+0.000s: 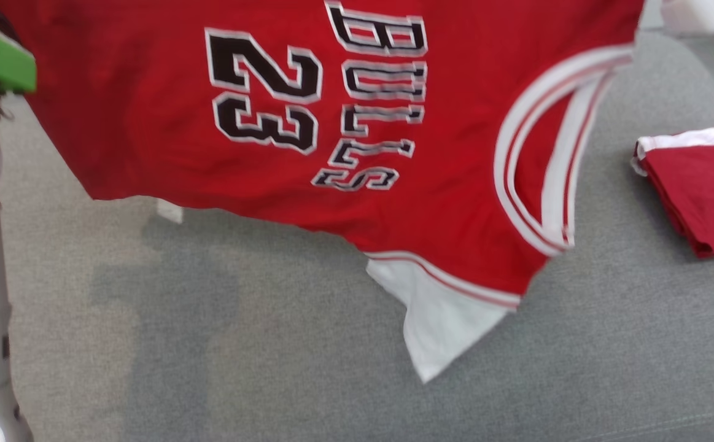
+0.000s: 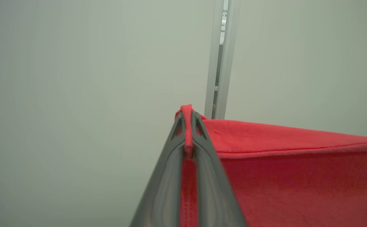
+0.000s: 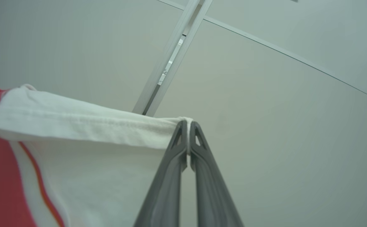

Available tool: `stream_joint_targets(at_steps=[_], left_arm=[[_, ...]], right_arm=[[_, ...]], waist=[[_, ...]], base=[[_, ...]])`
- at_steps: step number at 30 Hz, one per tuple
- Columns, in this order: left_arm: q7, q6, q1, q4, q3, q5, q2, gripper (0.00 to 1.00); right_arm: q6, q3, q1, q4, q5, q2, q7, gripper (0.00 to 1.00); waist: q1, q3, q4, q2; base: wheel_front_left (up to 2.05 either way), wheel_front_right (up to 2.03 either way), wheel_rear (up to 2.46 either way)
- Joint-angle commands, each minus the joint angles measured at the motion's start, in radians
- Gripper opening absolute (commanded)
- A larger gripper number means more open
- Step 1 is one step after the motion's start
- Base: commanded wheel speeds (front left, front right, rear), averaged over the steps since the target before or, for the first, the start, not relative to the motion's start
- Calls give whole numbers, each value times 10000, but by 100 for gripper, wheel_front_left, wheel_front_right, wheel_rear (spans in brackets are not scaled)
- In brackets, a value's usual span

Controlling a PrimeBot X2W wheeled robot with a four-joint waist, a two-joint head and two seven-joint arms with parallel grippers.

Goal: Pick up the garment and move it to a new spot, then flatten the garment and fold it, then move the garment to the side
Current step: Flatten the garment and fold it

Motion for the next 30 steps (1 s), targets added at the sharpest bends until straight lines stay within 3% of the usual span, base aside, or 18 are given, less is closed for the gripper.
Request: stream_joint_targets(at_steps=[1,9,14,18,23,30], left_arm=[[-7,78,-459,362,-7,101,79,0],[-900,341,-2934,2770,128,437,234,0],[-1977,190,-4045,3768,260,260,18,0],[-2599,-27,-3522,4583,210,125,-81,0],[-3452,-231,-1698,5417,696,-404,-243,0],[-3719,-424,1692,6073,1162,-984,-1204,0]], right_arm=[[-16,106,-555,371,-202,11,11,0],[-19,-594,-3561,2026,-1505,754,-210,0],[-21,-1429,-4148,2117,-2019,1164,-267,0],[-21,-1727,-3131,1869,-1840,1302,-273,0],[-28,-1589,-531,1318,-1196,1557,-276,0],[-28,-1638,3734,365,-382,2161,-279,0]], waist=[[0,1145,20,0],[0,2713,-289,0],[0,2917,-363,0],[0,2758,-398,0],[0,2311,-401,0],[0,1693,-371,0]], base=[[0,0,0],[0,0,0],[0,0,0],[0,0,0],[0,0,0],[0,0,0]])
